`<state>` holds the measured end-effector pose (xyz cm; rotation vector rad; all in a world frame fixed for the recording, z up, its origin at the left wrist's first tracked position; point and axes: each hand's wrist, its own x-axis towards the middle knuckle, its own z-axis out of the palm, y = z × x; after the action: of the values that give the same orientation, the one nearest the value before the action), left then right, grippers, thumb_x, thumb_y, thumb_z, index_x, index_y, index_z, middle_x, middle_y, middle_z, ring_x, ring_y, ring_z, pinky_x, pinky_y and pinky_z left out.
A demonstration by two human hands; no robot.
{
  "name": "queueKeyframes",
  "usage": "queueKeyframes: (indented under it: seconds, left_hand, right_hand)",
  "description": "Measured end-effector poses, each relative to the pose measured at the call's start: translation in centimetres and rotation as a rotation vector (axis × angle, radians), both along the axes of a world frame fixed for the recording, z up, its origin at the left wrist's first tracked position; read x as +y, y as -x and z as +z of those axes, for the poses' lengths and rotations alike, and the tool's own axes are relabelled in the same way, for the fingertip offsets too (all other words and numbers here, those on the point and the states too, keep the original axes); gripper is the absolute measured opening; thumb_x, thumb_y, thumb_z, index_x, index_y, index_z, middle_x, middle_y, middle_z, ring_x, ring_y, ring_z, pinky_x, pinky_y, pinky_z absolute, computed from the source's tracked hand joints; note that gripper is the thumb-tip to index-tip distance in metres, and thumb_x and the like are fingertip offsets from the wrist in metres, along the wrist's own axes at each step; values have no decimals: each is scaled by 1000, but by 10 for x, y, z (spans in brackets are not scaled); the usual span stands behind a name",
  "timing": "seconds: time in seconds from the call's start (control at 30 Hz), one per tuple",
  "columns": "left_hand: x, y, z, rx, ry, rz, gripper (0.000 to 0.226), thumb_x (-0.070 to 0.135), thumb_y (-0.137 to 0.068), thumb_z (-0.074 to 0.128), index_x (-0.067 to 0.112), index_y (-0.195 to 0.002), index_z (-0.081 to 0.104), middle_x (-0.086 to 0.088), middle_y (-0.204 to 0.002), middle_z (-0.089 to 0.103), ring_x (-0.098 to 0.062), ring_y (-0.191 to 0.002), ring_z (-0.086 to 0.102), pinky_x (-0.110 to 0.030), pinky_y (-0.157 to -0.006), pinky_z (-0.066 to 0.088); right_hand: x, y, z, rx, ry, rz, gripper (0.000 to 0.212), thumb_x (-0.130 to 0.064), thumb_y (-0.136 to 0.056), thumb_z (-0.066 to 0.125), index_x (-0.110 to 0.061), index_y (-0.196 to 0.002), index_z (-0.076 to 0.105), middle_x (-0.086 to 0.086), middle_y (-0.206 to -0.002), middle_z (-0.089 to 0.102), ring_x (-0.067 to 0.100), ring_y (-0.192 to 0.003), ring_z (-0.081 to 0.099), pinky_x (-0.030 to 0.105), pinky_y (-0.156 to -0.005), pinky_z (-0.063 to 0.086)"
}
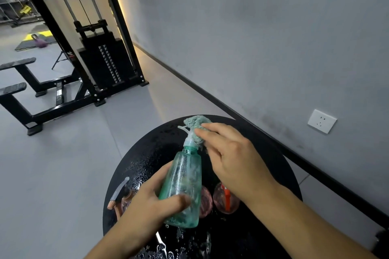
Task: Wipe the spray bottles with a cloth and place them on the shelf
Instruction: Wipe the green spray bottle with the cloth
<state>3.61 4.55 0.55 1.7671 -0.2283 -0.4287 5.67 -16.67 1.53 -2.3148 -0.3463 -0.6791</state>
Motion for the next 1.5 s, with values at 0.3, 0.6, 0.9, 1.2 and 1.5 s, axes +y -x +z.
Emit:
queueKeyframes:
  seconds: [0.3,0.6,0.9,1.2,1.5]
  left_hand:
    - [2,-2,2,7,-1,35,78,38,-59,80,49,-134,61,0,-118,79,-24,-101,79,-31,-82,64]
    - [4,-2,5,-17,-8,33,76,30,-62,80,47,-134,61,3,-115,80,-21,-97,80,-23,-78,61]
    - [4,-3,5,-25,-33,23,70,17,-73,77,43,-136,60,0,-114,80,-22,-97,80,-24,-79,62]
    - [0,-3,6,-20,-22,19,70,15,-74,78,41,-136,61,-5,-114,80,-25,-99,79,-25,-79,61]
    - [-1,-1,8,-24,-25,27,64,15,-75,79,50,-127,66,-3,-113,80,-25,-98,79,-31,-82,64]
  right_hand:
    - [-3,-4,-1,16,-8,-77,36,-3,-98,63,-15,-131,70,0,-130,66,15,-122,61,35,-106,52]
    - [-16,-10,3,41,-20,-139,37,1,-96,59,-14,-127,72,-2,-126,67,14,-118,63,36,-103,54]
    - [-12,-9,6,60,7,-101,39,2,-96,59,-14,-129,72,-1,-128,67,16,-117,63,38,-104,53]
    - [1,-4,6,47,-16,-31,36,-3,-98,60,-17,-129,72,-5,-129,66,10,-120,62,31,-107,50]
    - [0,-5,5,60,-31,-69,36,-3,-97,61,-17,-128,72,-6,-127,67,6,-117,61,20,-107,46]
